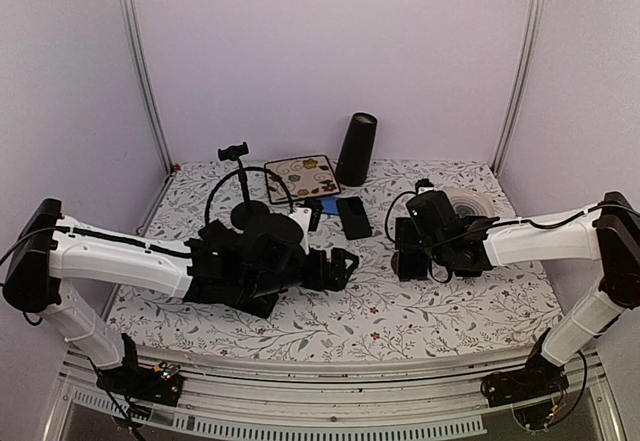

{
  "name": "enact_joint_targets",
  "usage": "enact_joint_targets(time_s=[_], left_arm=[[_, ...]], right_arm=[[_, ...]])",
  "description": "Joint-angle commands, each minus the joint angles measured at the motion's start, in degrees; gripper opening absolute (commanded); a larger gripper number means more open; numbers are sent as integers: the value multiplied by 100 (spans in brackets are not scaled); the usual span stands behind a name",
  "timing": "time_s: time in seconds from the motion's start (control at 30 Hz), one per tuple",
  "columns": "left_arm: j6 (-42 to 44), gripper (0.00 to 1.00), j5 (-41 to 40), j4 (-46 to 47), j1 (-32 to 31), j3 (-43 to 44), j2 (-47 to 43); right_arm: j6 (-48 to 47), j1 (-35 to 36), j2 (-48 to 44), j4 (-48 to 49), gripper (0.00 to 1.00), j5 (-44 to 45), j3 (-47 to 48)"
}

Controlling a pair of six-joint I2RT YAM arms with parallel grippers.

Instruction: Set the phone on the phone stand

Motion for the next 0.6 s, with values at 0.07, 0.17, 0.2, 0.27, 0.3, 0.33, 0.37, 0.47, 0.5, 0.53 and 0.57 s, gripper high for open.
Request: enact_joint_targets(time_s=[0.07, 0.17, 0.2, 0.27, 0.3, 0.33, 0.37, 0.47, 0.5, 0.53, 0.57], left_arm=[[-38, 97, -15, 49, 61, -77, -168], [-30, 97, -9, 58, 68, -69, -157], [-25, 97, -1, 57, 66, -56, -152], [-22, 97, 13, 74, 62, -45, -131], [-13, 97, 17, 81, 71, -36, -110], [-13, 97, 25, 89, 76, -28, -96], [-14, 97, 38, 98, 72, -18, -84], [-4, 97, 68, 112, 69, 25, -40], [-3, 97, 76, 112, 70, 35, -30], [-3, 97, 79, 112, 71, 43, -17], [-9, 97, 86, 112, 69, 45, -12]], right_arm=[[142, -20, -42, 367, 31, 194, -199], [151, -28, -68, 359, 31, 231, -266], [153, -28, -72, 344, 31, 237, -290], [185, -21, -99, 333, 32, 240, -322], [194, -27, -112, 330, 32, 231, -334], [209, -27, -126, 330, 34, 232, -350], [213, -27, -130, 327, 35, 223, -363], [237, -23, -130, 285, 40, 230, -376], [234, -23, -129, 271, 42, 230, -381], [233, -27, -134, 251, 47, 230, -379], [237, -28, -140, 240, 50, 230, -377]])
